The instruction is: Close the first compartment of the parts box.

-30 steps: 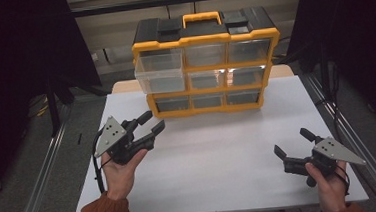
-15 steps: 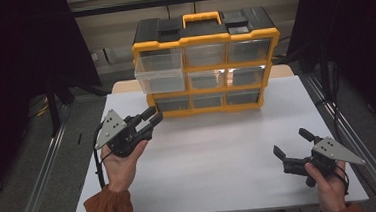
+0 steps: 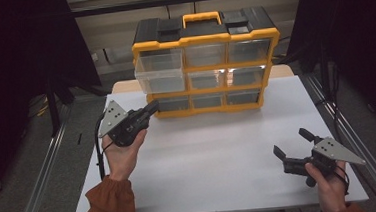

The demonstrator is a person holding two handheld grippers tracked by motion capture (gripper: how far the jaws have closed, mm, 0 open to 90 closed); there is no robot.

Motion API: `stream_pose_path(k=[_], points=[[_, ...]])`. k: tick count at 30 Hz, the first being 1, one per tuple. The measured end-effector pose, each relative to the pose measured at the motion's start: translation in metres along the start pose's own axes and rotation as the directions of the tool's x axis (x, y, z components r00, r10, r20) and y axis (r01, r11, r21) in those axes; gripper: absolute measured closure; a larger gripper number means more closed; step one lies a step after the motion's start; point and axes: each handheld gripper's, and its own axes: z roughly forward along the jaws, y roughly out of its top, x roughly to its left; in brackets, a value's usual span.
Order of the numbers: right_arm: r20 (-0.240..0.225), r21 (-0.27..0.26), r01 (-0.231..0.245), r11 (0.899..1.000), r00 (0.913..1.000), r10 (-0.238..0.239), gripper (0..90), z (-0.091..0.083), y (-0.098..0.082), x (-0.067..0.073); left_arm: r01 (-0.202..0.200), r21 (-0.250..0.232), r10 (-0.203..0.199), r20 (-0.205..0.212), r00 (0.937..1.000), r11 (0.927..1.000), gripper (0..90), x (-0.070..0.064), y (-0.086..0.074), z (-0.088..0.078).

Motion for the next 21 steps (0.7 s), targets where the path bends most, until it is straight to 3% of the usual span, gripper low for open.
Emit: stream_pose_path(k=[11, 21], points=[[-0.005, -0.002, -0.007, 1.0, 1.0, 0.007, 0.0, -0.001, 0.0, -0.001, -0.02, 0.007, 0.02, -0.022, 0.9996, 0.9998, 90.0, 0.006, 0.01, 0.011], [-0.004, -0.003, -0.005, 1.0, 1.0, 0.005, 0.0, 0.0, 0.0, 0.0, -0.01, 0.014, 0.01, -0.044, 0.999, 0.9999, 90.0, 0.013, 0.009, 0.022]])
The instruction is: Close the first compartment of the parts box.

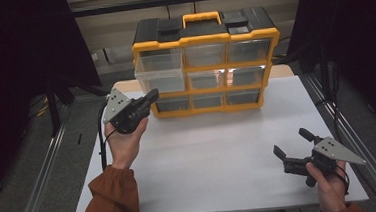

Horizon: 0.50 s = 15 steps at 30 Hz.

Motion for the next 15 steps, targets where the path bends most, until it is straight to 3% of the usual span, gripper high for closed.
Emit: stream_pose_path(k=[9, 12, 15], points=[[0.0, 0.0, 0.0, 1.0, 1.0, 0.0, 0.0, 0.0001, 0.0, 0.0001, -0.008, 0.004, 0.008, -0.013, 0.9999, 1.0, 90.0, 0.0037, 0.0023, 0.0052], [-0.001, 0.0, -0.002, 1.0, 1.0, 0.002, 0.0, -0.0001, 0.0001, 0.0001, 0.013, -0.005, -0.014, -0.014, 0.9998, 0.9999, 90.0, 0.0055, 0.0025, 0.0075], [-0.002, 0.0, 0.0, 1.0, 1.0, 0.0, 0.0, 0.0, 0.0, 0.0002, 0.008, 0.003, -0.008, -0.019, 0.9998, 1.0, 90.0, 0.0081, 0.0006, 0.0091]])
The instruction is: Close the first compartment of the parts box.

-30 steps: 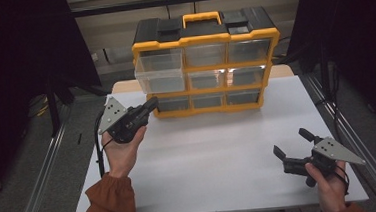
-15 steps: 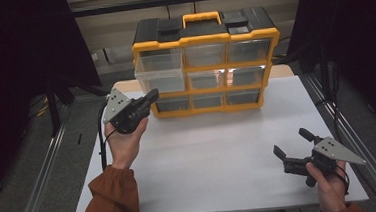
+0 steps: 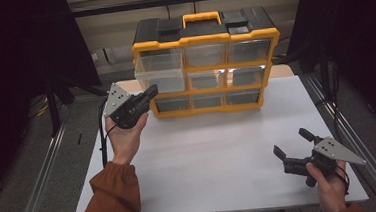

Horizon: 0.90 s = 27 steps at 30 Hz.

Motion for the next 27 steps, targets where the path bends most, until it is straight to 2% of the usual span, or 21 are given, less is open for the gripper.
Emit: stream_pose_path(k=[11, 16, 24, 27], points=[[-0.001, 0.002, -0.002, 1.0, 1.0, 0.002, 0.0, 0.0, 0.0, 0.0, 0.014, -0.001, -0.014, -0.004, 0.9999, 0.9999, 90.0, 0.001, -0.002, 0.008], [0.0, 0.0, -0.002, 1.0, 1.0, 0.002, 0.0, 0.0, 0.0, 0.001, -0.009, 0.011, 0.009, -0.013, 0.9999, 0.9999, 90.0, 0.001, 0.0, 0.01], [-0.001, -0.001, -0.001, 1.0, 1.0, 0.001, 0.0, 0.0, 0.0, 0.0, -0.019, 0.01, 0.02, -0.015, 0.9997, 0.9998, 90.0, 0.002, 0.0, 0.012], [-0.002, -0.001, -0.002, 1.0, 1.0, 0.002, 0.0, 0.0, 0.0, 0.001, -0.027, 0.006, 0.028, -0.031, 0.9991, 0.9996, 90.0, 0.002, 0.0, 0.013]])
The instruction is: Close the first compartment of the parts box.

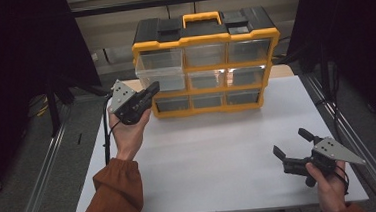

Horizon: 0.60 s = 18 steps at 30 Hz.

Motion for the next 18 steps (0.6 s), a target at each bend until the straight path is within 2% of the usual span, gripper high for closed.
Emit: stream_pose_path(k=[5, 6, 8, 18], points=[[0.0, 0.0, 0.001, 1.0, 1.0, -0.001, 0.0, -0.0003, -0.0001, -0.0005, -0.004, 0.007, 0.004, 0.005, 1.0, 1.0, 90.0, 0.0007, -0.0002, 0.0005], [0.0, -0.001, 0.0, 1.0, 1.0, 0.0, 0.0, -0.0001, -0.0001, -0.0004, 0.008, -0.001, -0.008, 0.004, 1.0, 1.0, 90.0, 0.0002, -0.0003, 0.0013], [0.0, -0.001, 0.0, 1.0, 1.0, 0.0, 0.0, -0.0002, -0.0001, -0.0004, -0.002, 0.002, 0.002, 0.006, 1.0, 1.0, 90.0, 0.0012, 0.0, 0.0016], [-0.001, -0.001, -0.001, 1.0, 1.0, 0.001, 0.0, -0.0005, 0.0, -0.0003, 0.001, 0.002, -0.001, -0.007, 1.0, 1.0, 90.0, 0.0037, -0.0005, 0.0043]])
